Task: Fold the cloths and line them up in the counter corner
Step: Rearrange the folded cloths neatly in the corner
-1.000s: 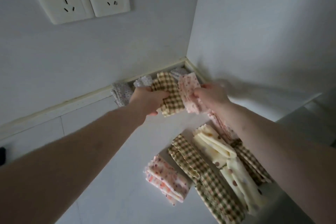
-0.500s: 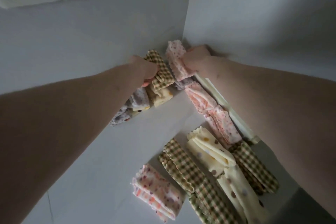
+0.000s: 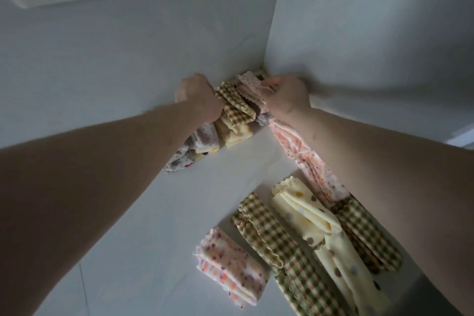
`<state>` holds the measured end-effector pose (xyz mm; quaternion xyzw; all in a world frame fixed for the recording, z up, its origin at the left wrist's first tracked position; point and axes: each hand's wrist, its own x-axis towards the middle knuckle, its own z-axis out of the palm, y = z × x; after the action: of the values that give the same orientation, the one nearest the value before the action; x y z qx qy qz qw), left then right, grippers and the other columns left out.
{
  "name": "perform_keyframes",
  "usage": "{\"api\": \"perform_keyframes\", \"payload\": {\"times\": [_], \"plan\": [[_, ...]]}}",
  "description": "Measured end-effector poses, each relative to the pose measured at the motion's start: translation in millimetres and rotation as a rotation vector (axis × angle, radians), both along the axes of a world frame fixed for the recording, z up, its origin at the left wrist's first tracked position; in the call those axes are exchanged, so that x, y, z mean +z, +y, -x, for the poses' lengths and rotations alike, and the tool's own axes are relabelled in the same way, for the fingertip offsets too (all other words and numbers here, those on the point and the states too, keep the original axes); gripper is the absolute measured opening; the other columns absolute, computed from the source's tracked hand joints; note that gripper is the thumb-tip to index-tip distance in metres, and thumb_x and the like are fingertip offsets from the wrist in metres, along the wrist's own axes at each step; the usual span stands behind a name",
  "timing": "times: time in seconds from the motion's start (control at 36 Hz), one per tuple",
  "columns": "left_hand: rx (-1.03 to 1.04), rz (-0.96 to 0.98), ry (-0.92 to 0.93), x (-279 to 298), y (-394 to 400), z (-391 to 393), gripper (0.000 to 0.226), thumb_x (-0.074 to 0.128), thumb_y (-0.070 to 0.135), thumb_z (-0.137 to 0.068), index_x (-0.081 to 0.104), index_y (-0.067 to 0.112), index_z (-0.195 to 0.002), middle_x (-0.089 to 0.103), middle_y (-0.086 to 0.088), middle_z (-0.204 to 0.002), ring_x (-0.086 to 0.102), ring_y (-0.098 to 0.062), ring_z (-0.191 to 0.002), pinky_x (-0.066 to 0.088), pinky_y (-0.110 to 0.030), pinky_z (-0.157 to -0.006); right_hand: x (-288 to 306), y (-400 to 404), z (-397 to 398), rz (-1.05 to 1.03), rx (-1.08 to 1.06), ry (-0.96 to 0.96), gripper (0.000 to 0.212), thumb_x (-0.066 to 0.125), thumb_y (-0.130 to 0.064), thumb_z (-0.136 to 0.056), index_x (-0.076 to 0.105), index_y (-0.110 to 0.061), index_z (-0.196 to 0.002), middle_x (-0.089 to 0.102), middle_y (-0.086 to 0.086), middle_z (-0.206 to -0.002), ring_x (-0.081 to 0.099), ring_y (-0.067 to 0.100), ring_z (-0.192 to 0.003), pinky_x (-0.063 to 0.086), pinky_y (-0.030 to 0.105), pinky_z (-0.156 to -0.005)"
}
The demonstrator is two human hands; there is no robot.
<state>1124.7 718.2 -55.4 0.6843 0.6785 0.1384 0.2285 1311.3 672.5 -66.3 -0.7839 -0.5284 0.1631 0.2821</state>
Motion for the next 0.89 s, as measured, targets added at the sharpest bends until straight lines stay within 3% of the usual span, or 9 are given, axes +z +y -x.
{"api": "perform_keyframes", "payload": {"times": [0.08,0.25,0.39,0.5,0.56,0.69,0.78,0.81,0.89], "plan": [[-0.041,-0.05,-0.067,13,-25,15,0.015,0.075,0.033,-0.081,0.066,0.025,-0.09,0.069,0.001,-0.093,0.064,-0.023,-0.09,0.048,-0.03,-0.069,3,-26,13,-0.104,0.002,0.051,0.022,0.066,-0.024,-0.091,0.075,-0.027,-0.111,0.069,-0.001,-0.118,0.067,0.017,-0.1,0.053,0.029,-0.092],[-0.155,-0.01,-0.09,13,-108,57,0.023,0.076,0.039,-0.079,0.056,0.029,-0.073,0.065,0.013,-0.074,0.064,-0.018,-0.081,0.052,-0.03,-0.074,0,-108,45,-0.107,0.107,0.168,0.019,0.067,-0.012,-0.092,0.072,-0.029,-0.1,0.069,-0.015,-0.102,0.061,-0.005,-0.08,0.049,0.007,-0.073],[-0.215,0.196,-0.044,2,-177,98,0.023,0.074,0.047,-0.085,0.061,0.03,-0.094,0.067,0.013,-0.087,0.062,-0.012,-0.083,0.048,-0.028,-0.073,-6,-168,60,0.232,0.181,0.169,0.025,0.07,-0.02,-0.092,0.067,-0.026,-0.116,0.068,-0.013,-0.112,0.066,0.002,-0.091,0.055,0.025,-0.09],[-0.176,0.339,0.023,-19,-217,122,0.038,0.071,0.061,-0.082,0.062,0.03,-0.103,0.068,0.012,-0.098,0.063,-0.015,-0.096,0.048,-0.028,-0.084,-5,-196,60,0.495,0.209,0.131,0.033,0.069,-0.031,-0.088,0.062,-0.028,-0.121,0.067,-0.011,-0.115,0.065,0.011,-0.104,0.054,0.034,-0.096],[-0.15,0.417,0.032,-28,-234,127,0.047,0.068,0.067,-0.08,0.063,0.028,-0.106,0.067,0.009,-0.102,0.062,-0.017,-0.097,0.051,-0.031,-0.086,-7,-206,59,0.575,0.222,0.093,0.034,0.066,-0.032,-0.084,0.062,-0.029,-0.118,0.069,-0.011,-0.109,0.066,0.013,-0.102,0.055,0.032,-0.089],[-0.005,0.519,-0.115,-38,-259,116,0.043,0.074,0.066,-0.074,0.06,0.03,-0.093,0.063,0.011,-0.092,0.06,-0.013,-0.089,0.054,-0.032,-0.081,-12,-223,60,0.674,0.197,0.097,0.037,0.063,-0.027,-0.082,0.057,-0.032,-0.118,0.07,-0.012,-0.1,0.066,0.007,-0.086,0.043,0.019,-0.063],[0.07,0.533,-0.237,-44,-258,107,0.031,0.083,0.05,-0.073,0.066,0.027,-0.085,0.068,0.008,-0.086,0.064,-0.012,-0.08,0.057,-0.03,-0.072,-15,-225,65,0.672,0.206,0.129,0.008,0.059,-0.019,-0.076,0.058,-0.025,-0.08,0.061,-0.013,-0.063,0.057,0.008,-0.056,0.037,0.02,-0.049],[0.098,0.541,-0.281,-46,-255,105,0.026,0.085,0.045,-0.074,0.068,0.026,-0.082,0.069,0.006,-0.084,0.065,-0.013,-0.077,0.057,-0.028,-0.068,-16,-224,68,0.671,0.194,0.152,0.01,0.059,-0.016,-0.076,0.056,-0.025,-0.075,0.058,-0.012,-0.058,0.053,0.008,-0.051,0.035,0.021,-0.046],[0.167,0.515,-0.331,-50,-240,104,0.022,0.086,0.04,-0.074,0.072,0.024,-0.076,0.071,0.002,-0.081,0.065,-0.018,-0.072,0.055,-0.026,-0.065,-14,-217,73,0.643,0.129,0.257,0.017,0.065,-0.017,-0.083,0.062,-0.027,-0.097,0.07,-0.009,-0.079,0.065,0.006,-0.066,0.043,0.02,-0.051]]}}
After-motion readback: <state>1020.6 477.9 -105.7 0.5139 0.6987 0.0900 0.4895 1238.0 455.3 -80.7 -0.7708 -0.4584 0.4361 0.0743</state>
